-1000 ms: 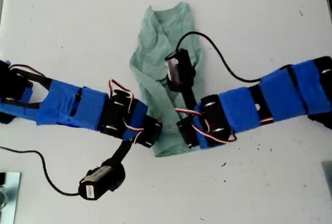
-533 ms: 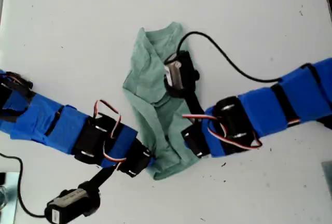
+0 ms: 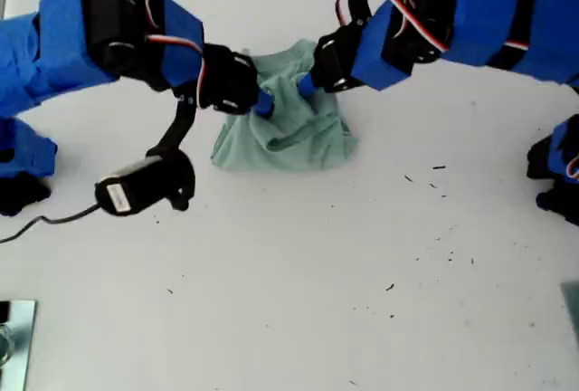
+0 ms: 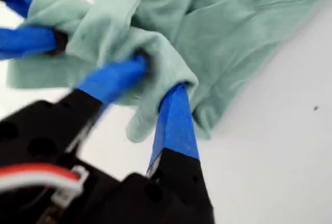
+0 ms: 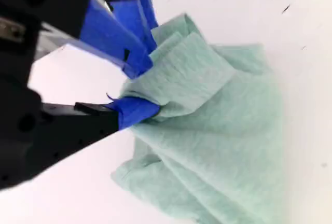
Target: Fold t shirt
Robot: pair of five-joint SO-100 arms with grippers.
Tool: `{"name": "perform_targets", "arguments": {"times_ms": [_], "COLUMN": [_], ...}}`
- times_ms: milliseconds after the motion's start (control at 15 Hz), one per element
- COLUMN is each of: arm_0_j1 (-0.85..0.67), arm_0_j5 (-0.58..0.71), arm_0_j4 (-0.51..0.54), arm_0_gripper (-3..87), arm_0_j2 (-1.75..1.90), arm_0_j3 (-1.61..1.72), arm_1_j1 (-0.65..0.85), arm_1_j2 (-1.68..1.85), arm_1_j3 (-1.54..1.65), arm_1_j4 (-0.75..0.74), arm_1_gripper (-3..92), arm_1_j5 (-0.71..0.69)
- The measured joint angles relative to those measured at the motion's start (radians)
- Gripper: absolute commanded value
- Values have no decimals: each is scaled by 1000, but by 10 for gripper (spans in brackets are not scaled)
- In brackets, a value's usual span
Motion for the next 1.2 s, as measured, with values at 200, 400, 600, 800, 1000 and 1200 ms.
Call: {"name": "perform_targets", "arguments": {"times_ms": [200, 400, 600, 800, 1000, 1200], "arm_0_j1": [-123, -238, -239, -170, -46, 44], "arm_0_j5": [-3, 34, -14, -107, -216, -341], "arm_0_j4": [25, -2, -175, -311, -308, -314], "arm_0_gripper": [272, 272, 237, 157, 118, 106], "arm_0_j2": [140, 525, 902, 1396, 1990, 2105], "arm_0_j3": [72, 318, 868, 1394, 1802, 1988], "arm_1_j1": [74, 126, 167, 107, 48, 5], "arm_1_j2": [235, 713, 1276, 1829, 1876, 1893], "arm_1_j3": [304, 661, 1118, 1417, 1534, 1727], "arm_1_j4": [-295, -365, -252, 12, 109, 147], "arm_1_gripper": [264, 218, 218, 217, 217, 194], "arm_1_j5": [-15, 2, 72, 160, 212, 281]}}
